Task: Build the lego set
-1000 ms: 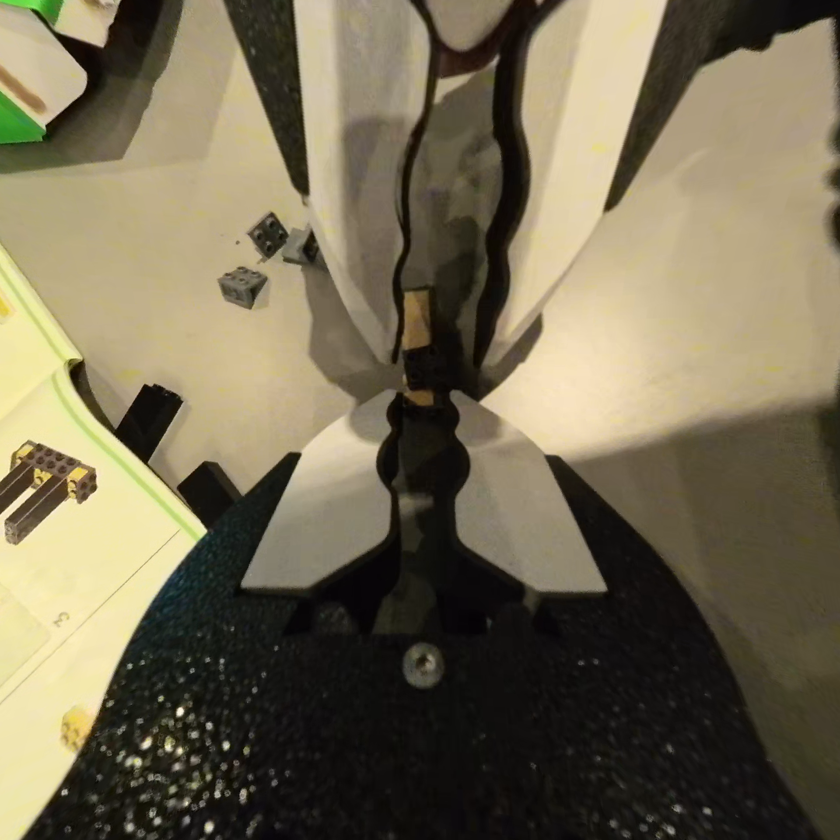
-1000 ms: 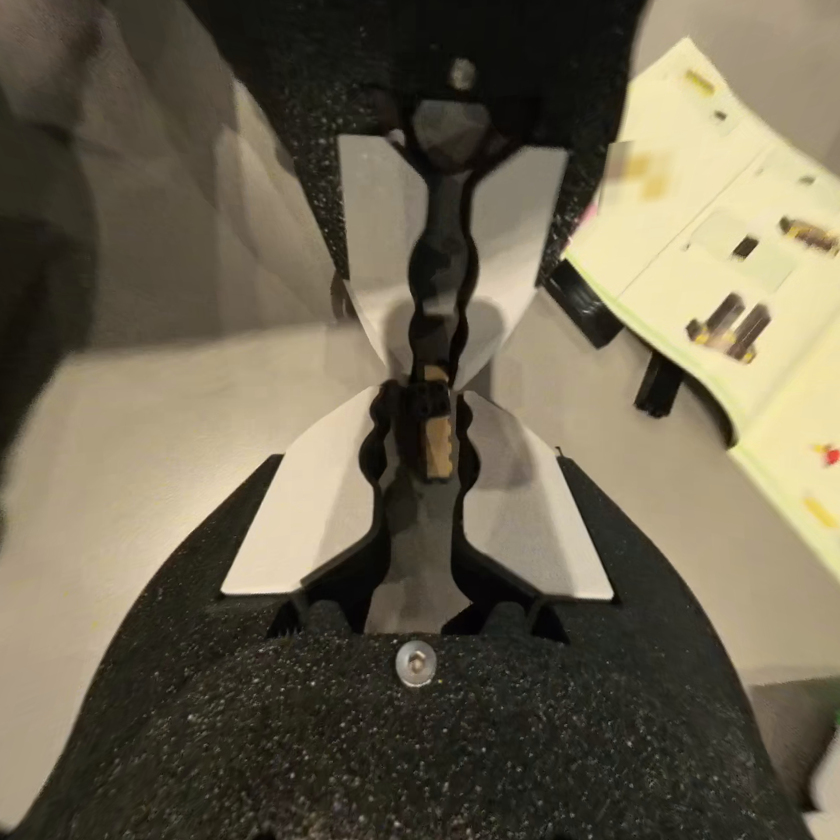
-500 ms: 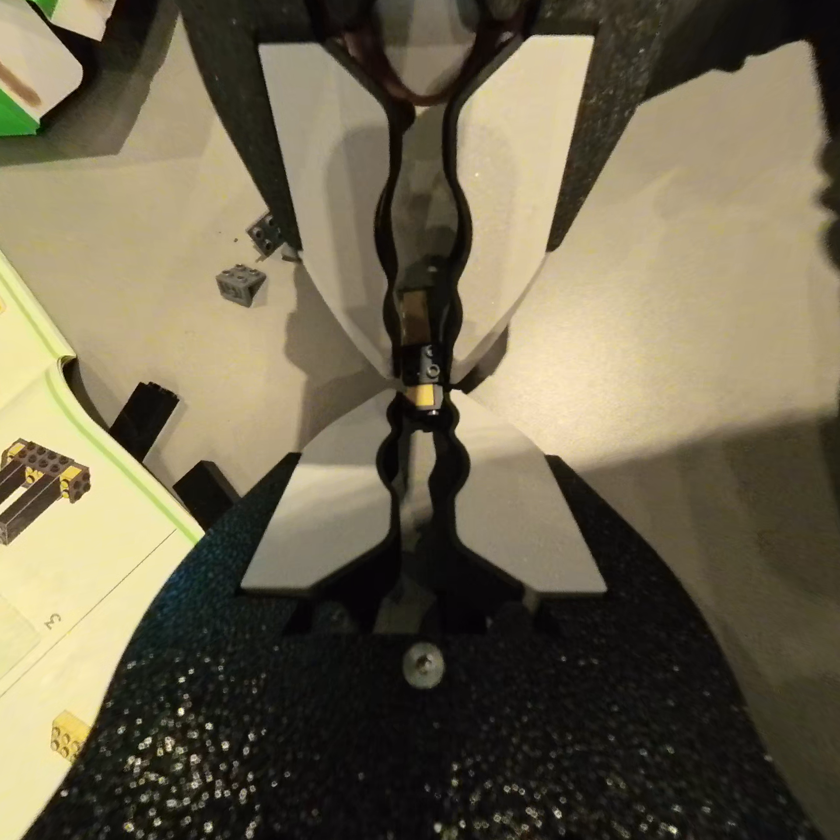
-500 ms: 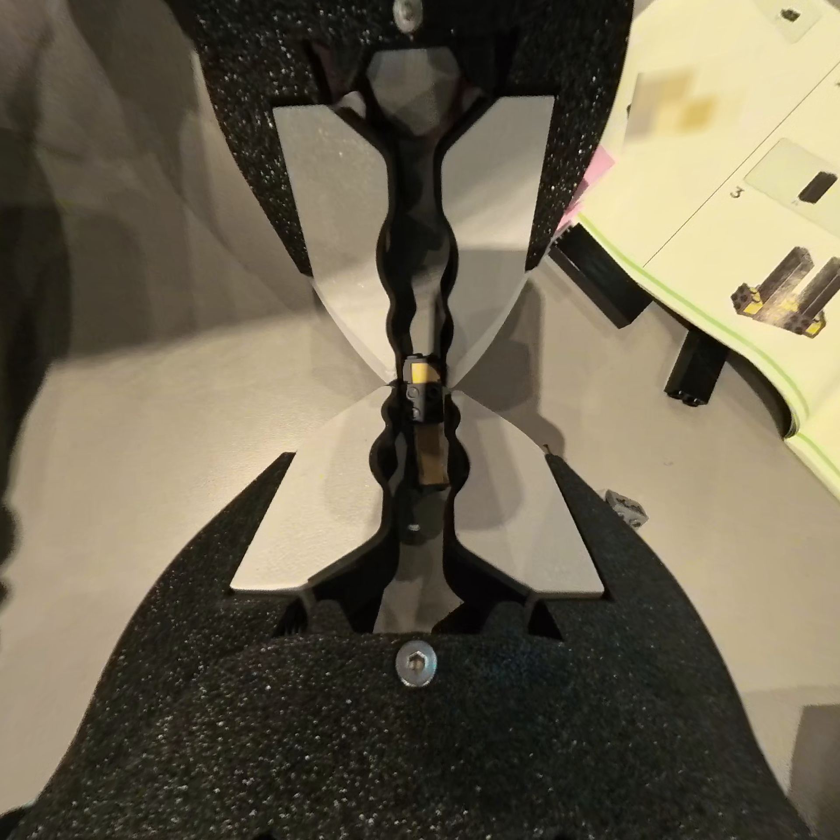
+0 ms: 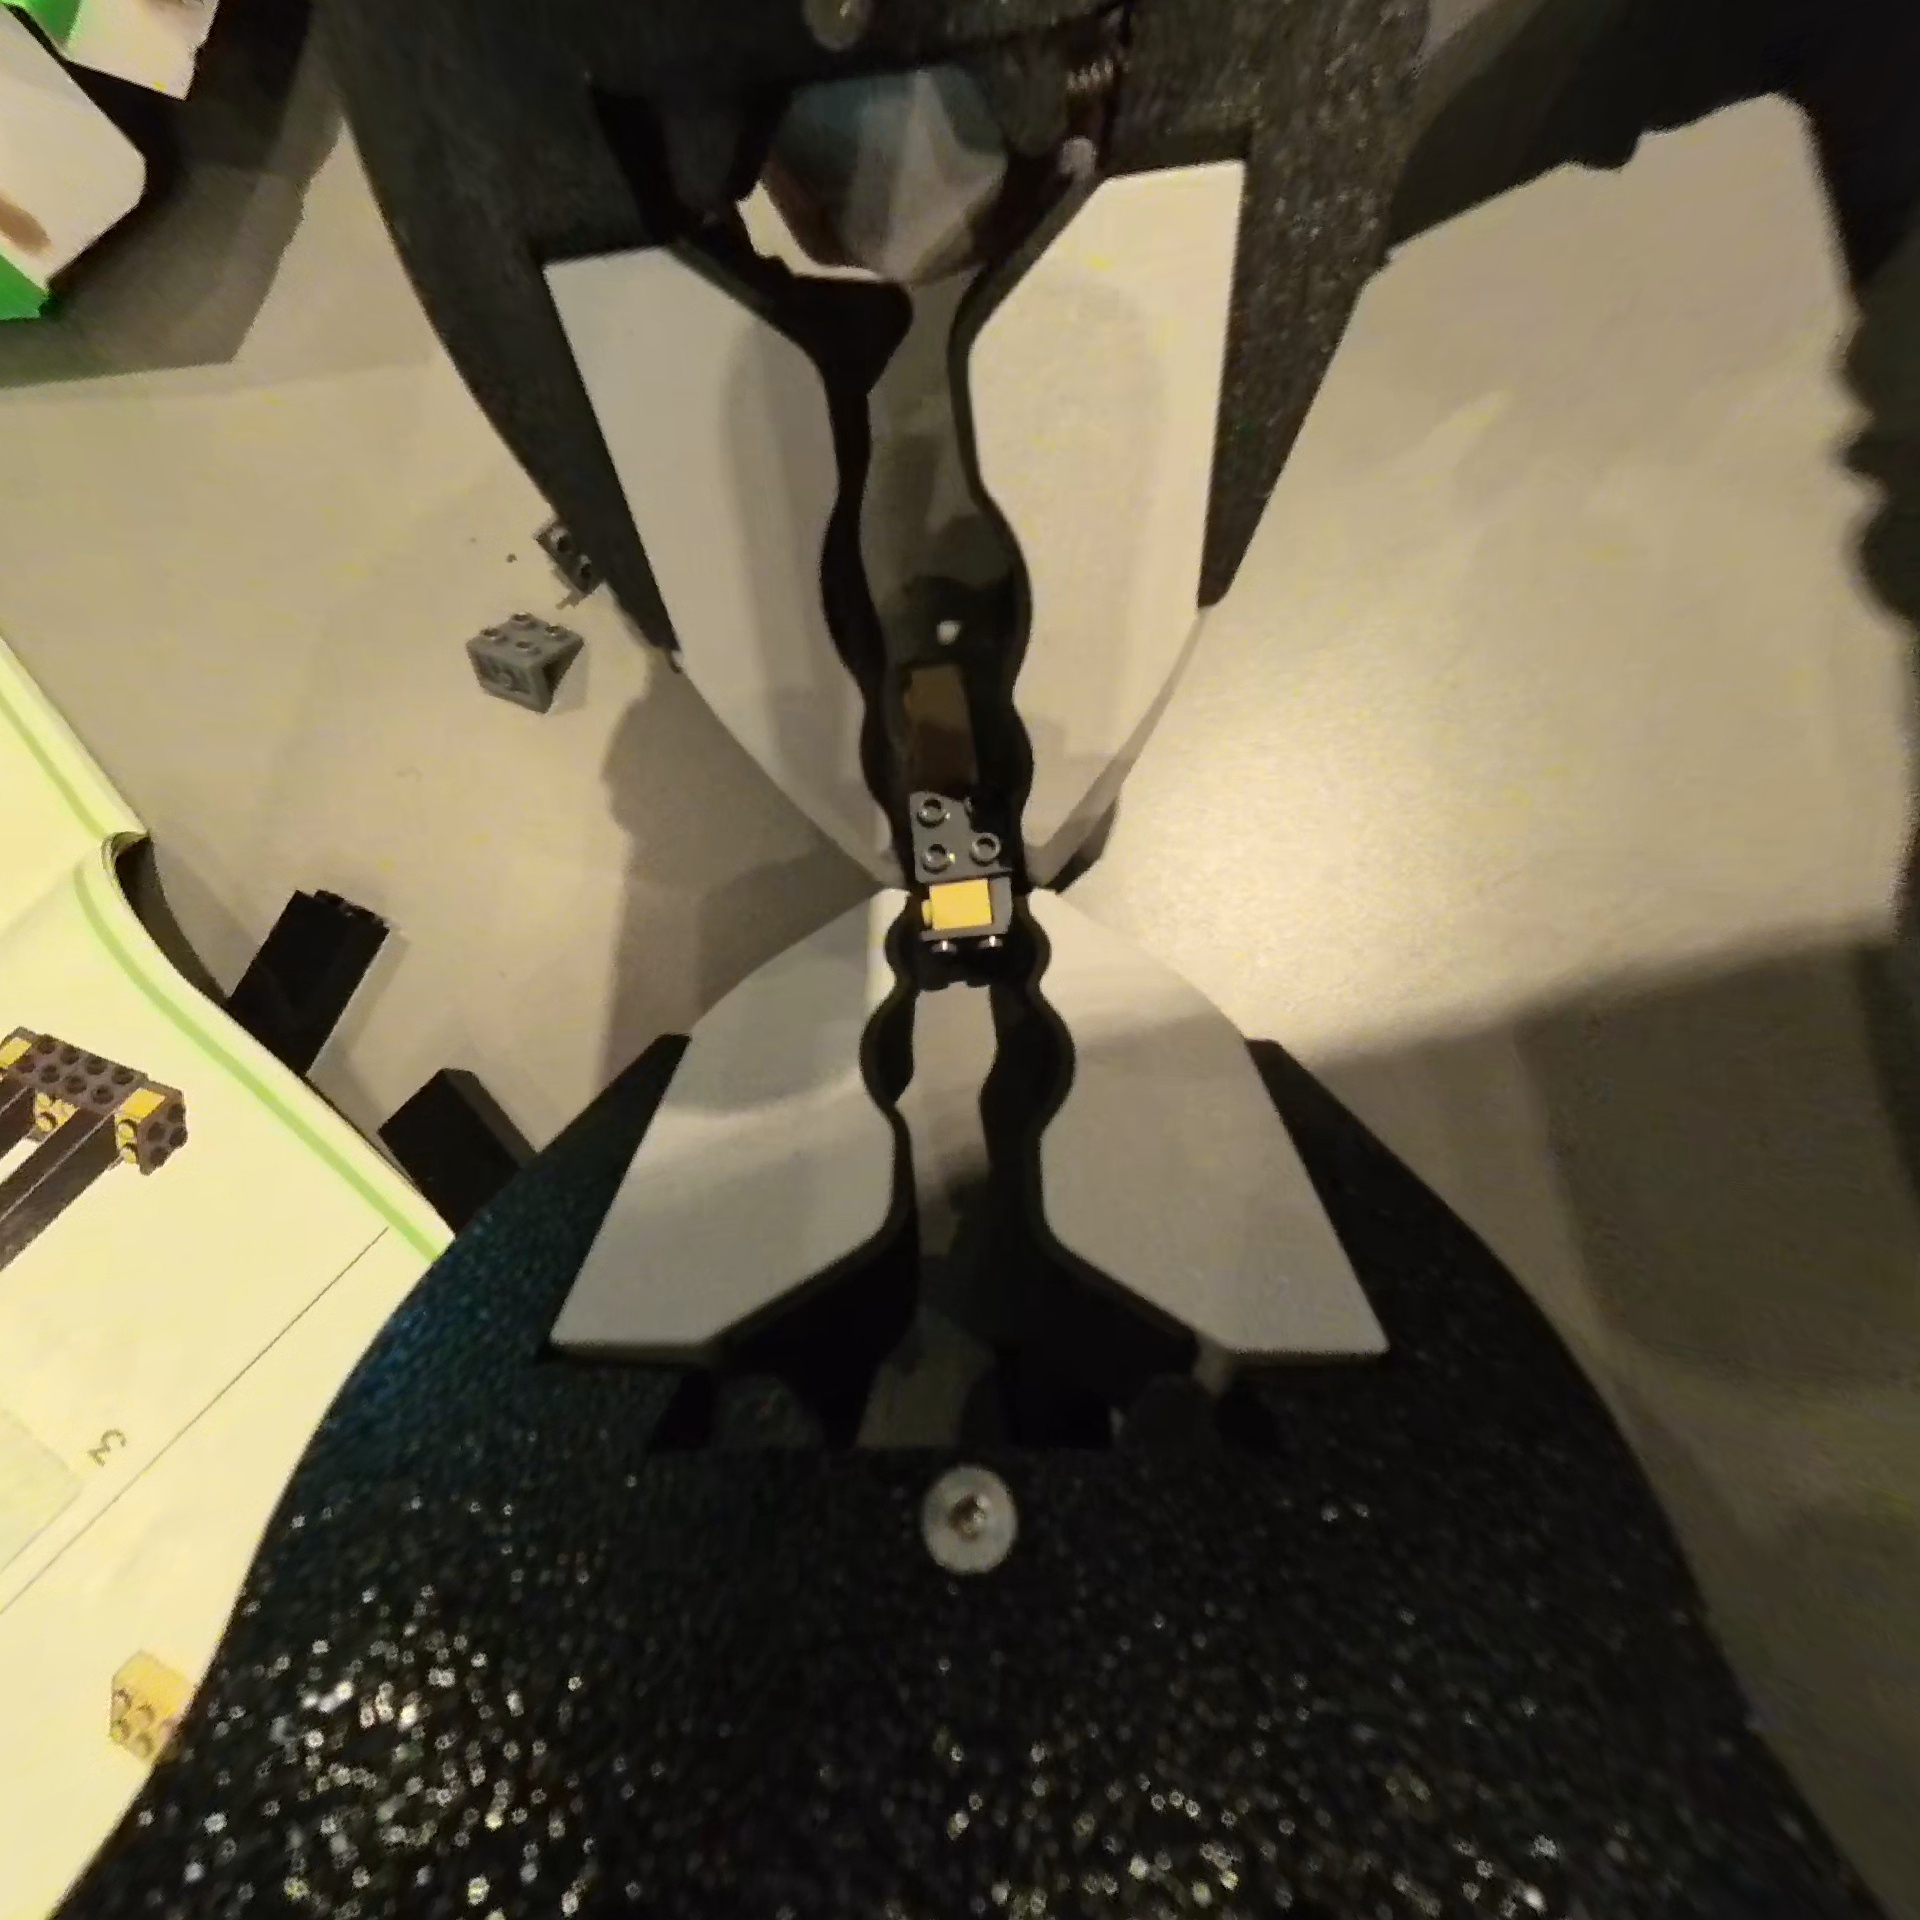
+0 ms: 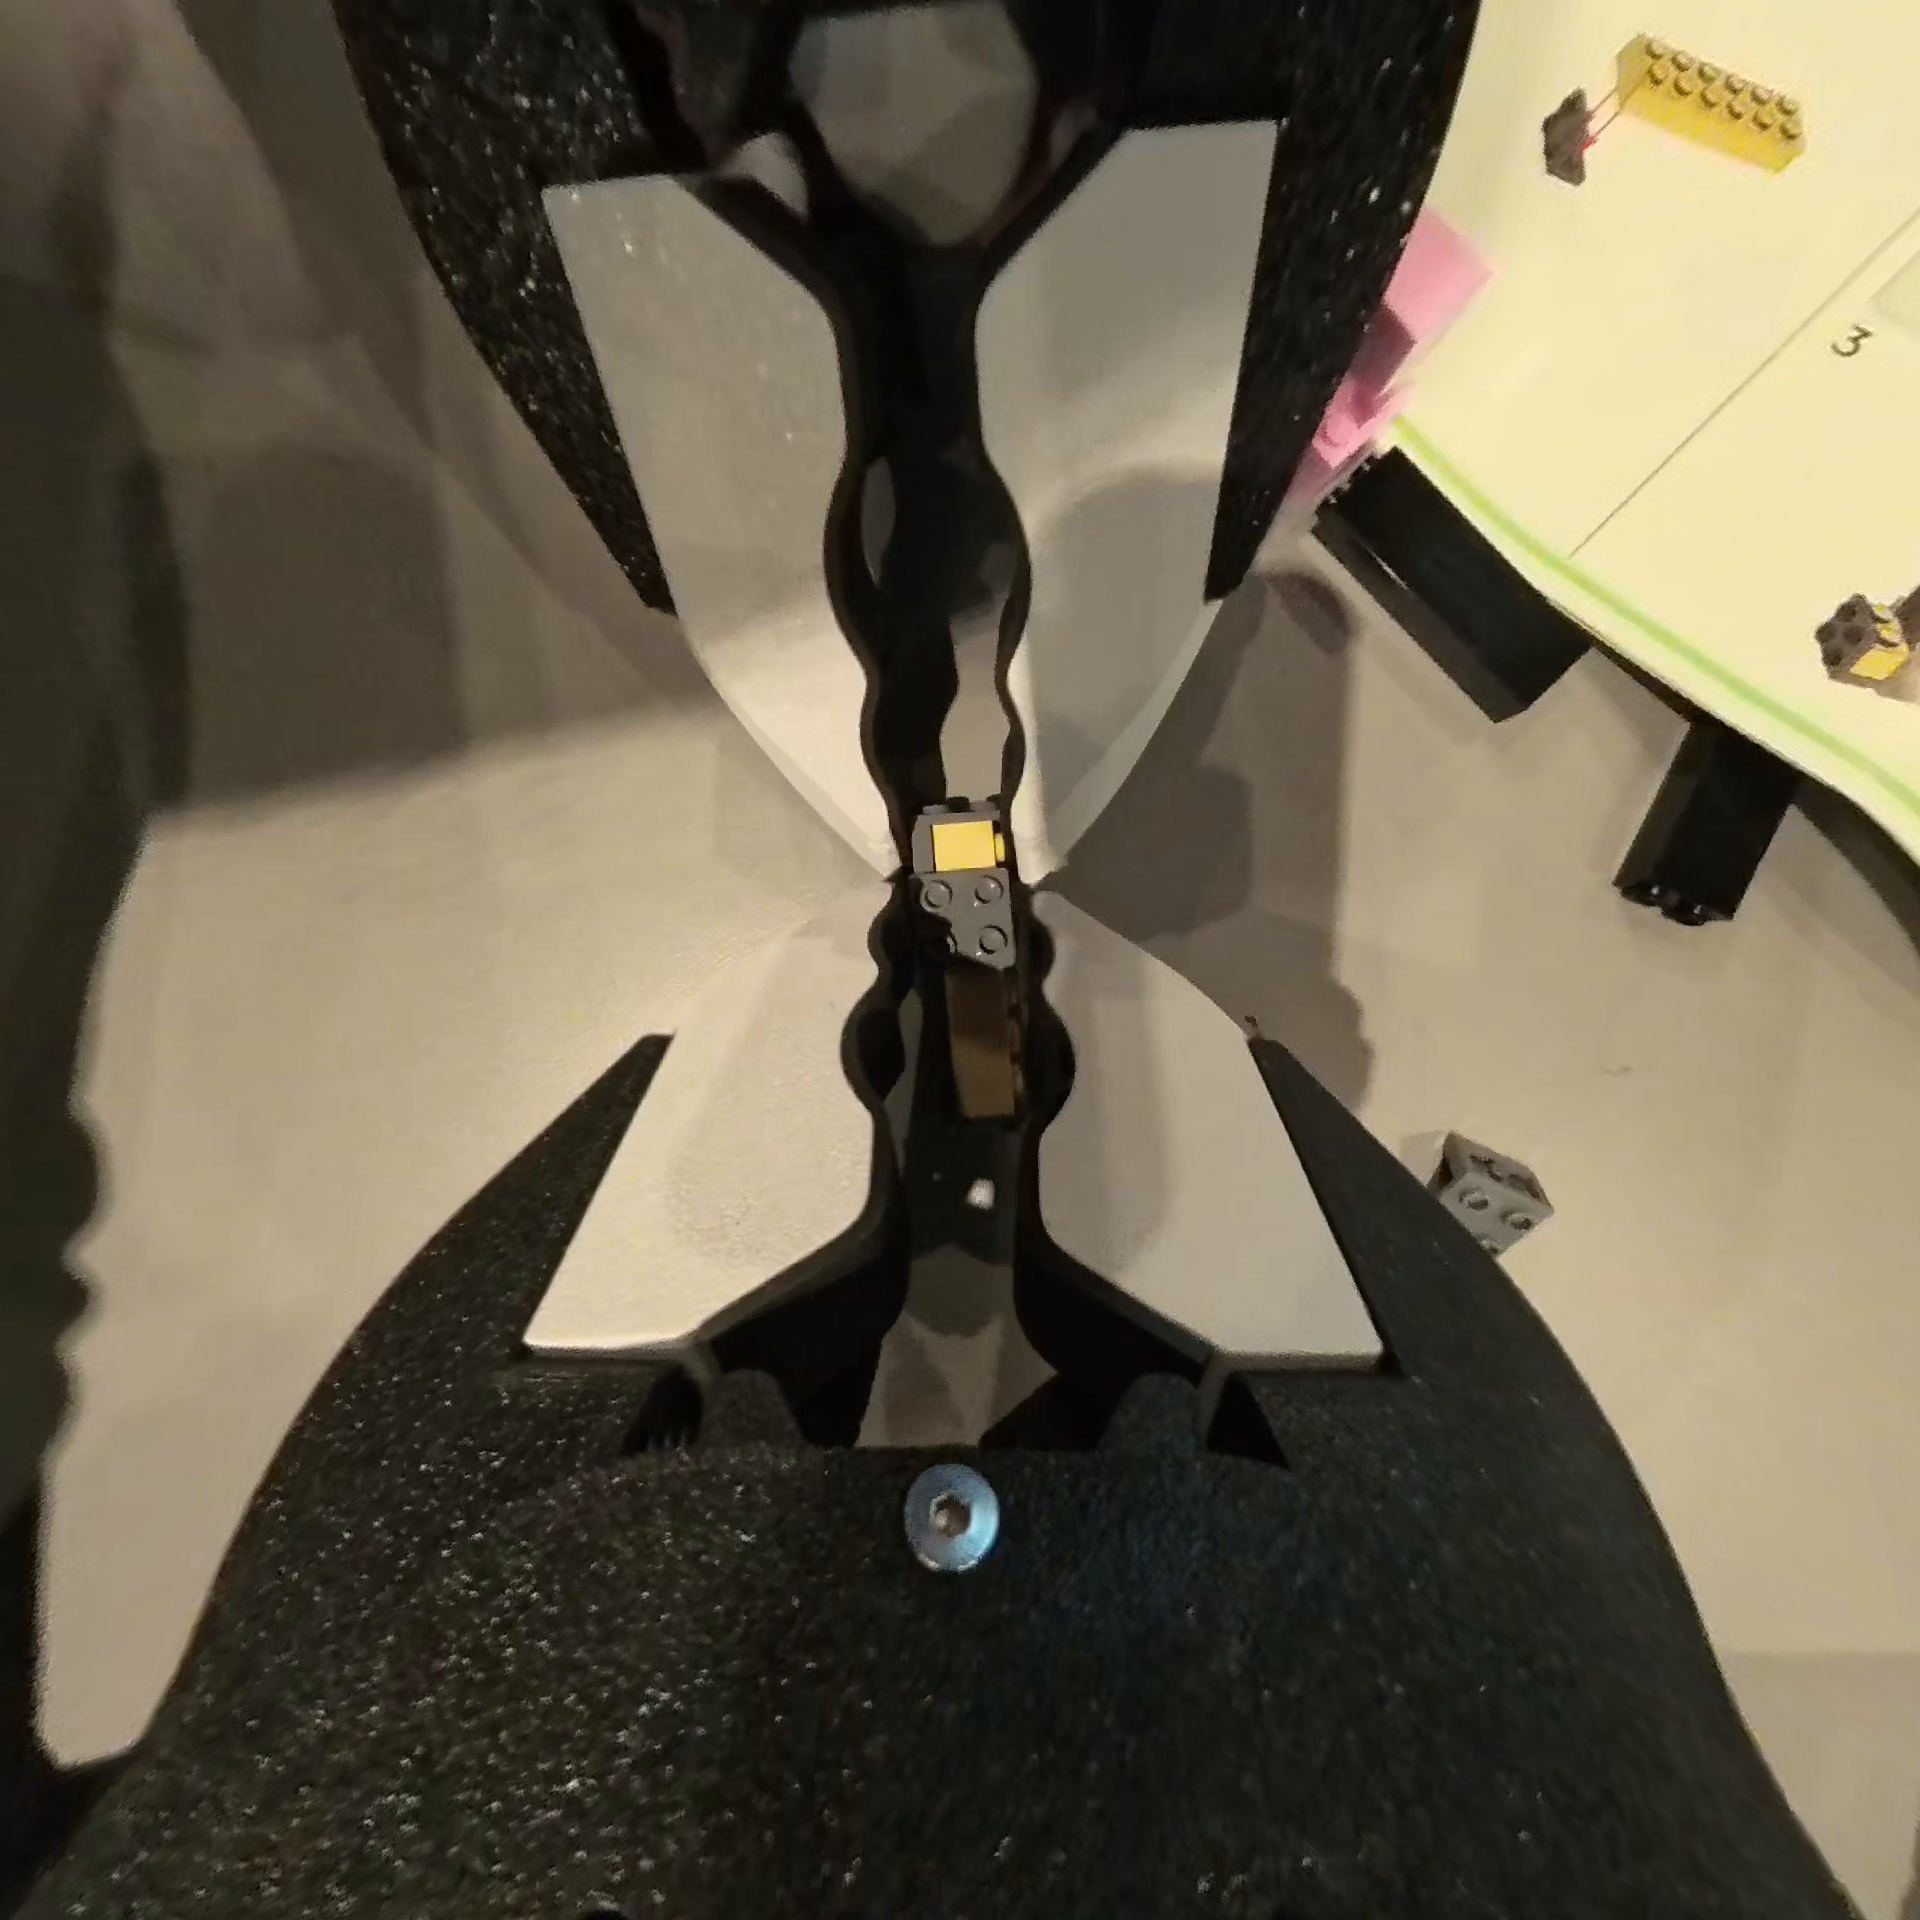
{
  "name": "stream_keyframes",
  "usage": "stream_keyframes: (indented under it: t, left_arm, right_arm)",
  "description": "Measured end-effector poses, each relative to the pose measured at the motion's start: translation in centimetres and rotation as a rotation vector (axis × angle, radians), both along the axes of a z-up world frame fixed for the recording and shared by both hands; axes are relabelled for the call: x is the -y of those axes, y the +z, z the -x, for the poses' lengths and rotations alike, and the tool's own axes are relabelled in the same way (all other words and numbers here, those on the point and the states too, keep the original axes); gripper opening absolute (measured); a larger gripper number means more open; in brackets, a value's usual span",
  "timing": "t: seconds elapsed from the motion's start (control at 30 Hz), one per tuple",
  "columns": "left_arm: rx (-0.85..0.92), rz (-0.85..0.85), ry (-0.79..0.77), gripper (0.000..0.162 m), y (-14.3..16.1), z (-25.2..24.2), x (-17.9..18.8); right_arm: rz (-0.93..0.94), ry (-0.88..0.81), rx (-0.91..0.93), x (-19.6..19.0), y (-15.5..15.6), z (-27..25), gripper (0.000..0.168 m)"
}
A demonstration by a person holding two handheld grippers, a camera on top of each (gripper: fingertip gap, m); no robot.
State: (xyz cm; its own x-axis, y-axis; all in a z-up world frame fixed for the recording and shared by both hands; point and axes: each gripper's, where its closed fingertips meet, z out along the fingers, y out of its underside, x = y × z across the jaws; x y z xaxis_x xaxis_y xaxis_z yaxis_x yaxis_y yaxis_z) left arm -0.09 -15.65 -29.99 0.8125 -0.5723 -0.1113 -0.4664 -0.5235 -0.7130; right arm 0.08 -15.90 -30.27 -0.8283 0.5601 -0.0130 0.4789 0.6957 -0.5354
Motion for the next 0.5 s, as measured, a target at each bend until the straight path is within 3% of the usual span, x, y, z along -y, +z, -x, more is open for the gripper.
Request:
stream_keyframes:
  t: [0.5]
  left_arm:
    - [-0.018,-0.004,0.003,0.016,0.03,0.09,-0.01]
  right_arm:
    - [0.012,0.018,0.049,-0.05,0.0,0.02,0.017]
